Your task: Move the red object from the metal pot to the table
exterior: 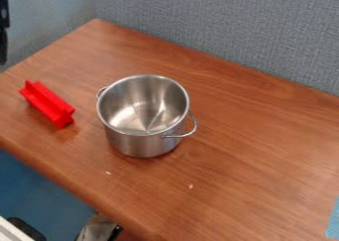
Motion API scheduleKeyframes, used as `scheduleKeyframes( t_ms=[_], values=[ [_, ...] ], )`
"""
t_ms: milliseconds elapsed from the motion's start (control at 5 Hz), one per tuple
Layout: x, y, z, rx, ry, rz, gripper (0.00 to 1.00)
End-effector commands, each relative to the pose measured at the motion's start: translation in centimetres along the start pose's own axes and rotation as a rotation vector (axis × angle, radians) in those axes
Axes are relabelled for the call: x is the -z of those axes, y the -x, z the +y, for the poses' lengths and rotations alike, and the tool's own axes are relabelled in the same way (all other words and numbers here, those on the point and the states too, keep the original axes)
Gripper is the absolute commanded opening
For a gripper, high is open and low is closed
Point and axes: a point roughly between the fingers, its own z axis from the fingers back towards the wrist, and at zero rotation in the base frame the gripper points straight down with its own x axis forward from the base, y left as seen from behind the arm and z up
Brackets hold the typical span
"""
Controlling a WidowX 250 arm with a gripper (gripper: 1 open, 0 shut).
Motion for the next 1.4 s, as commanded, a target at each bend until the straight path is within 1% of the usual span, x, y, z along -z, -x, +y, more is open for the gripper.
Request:
scheduleKeyframes(
  t_ms=[0,200,400,600,800,1000,1200],
  values=[
    [0.4,0.8,1.3,0.132,-0.039,0.064,1.0],
    [2.4,1.1,2.7,0.25,-0.038,0.083,1.0],
    [3.1,-0.3,3.5,0.301,-0.053,0.133,1.0],
    [3.4,-1.5,4.5,0.303,-0.073,0.147,1.0],
    [2.9,-3.5,3.8,0.286,-0.097,0.117,1.0],
    [2.4,-5.5,3.1,0.272,-0.115,0.102,1.0],
    [2.8,-7.1,2.9,0.301,-0.123,0.09,0.0]
  ],
)
